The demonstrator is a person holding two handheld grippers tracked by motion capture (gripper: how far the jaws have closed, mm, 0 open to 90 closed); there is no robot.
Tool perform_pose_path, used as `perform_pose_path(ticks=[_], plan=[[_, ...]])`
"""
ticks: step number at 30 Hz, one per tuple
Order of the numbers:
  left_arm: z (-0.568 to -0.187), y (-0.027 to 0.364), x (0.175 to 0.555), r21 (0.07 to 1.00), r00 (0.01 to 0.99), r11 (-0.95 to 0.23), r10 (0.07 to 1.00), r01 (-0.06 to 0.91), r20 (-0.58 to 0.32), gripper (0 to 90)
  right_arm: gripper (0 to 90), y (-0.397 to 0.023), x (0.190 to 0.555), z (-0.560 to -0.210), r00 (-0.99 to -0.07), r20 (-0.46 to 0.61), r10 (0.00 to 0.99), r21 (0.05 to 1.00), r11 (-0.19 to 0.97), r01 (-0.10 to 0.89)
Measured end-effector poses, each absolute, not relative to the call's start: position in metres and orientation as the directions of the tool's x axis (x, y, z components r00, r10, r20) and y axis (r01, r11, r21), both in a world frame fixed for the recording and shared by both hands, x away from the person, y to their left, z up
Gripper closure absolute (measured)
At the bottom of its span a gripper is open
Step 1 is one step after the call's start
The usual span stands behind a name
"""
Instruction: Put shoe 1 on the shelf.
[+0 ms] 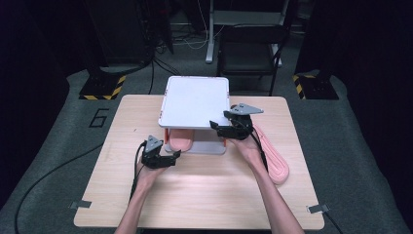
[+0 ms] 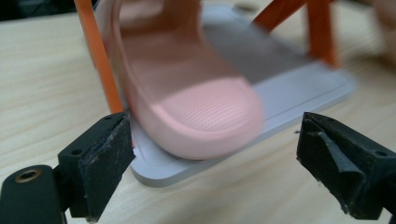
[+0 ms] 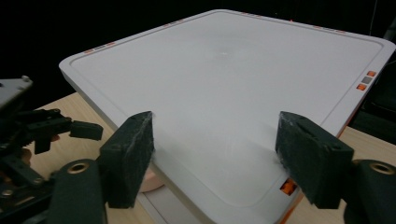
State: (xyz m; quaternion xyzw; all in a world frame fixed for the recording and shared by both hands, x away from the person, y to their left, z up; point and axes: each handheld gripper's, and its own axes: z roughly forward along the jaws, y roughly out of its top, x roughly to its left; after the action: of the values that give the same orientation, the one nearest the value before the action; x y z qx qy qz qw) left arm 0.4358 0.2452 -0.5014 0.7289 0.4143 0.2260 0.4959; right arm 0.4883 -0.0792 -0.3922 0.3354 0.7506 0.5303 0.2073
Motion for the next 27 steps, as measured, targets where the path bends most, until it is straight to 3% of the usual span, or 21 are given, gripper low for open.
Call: perform_pose_path(ticks=[2,11,20,27], plan=[[-0.495,0.255,0.426,0.929,0.563,-0.141,0.822,0.342,-0.082,9.0,19.5,-0.080,0.486,-0.390,-0.669,0.036,0.742,0.940,0.201,0.274],[-0.478,0.305,0.397,0.957,0.521,-0.044,0.845,0.286,-0.117,7.9,16.0,-0.109,0.442,-0.383,-0.655,0.026,0.755,0.967,0.146,0.206],[-0.483,0.327,0.386,0.953,0.497,-0.080,0.864,0.294,-0.081,8.6,15.7,-0.165,0.384,-0.426,-0.593,0.018,0.805,0.971,0.128,0.204],[-0.489,0.327,0.386,0.948,0.480,-0.095,0.875,0.303,-0.066,10.9,16.0,-0.201,0.362,-0.460,-0.534,0.052,0.844,0.969,0.087,0.232]])
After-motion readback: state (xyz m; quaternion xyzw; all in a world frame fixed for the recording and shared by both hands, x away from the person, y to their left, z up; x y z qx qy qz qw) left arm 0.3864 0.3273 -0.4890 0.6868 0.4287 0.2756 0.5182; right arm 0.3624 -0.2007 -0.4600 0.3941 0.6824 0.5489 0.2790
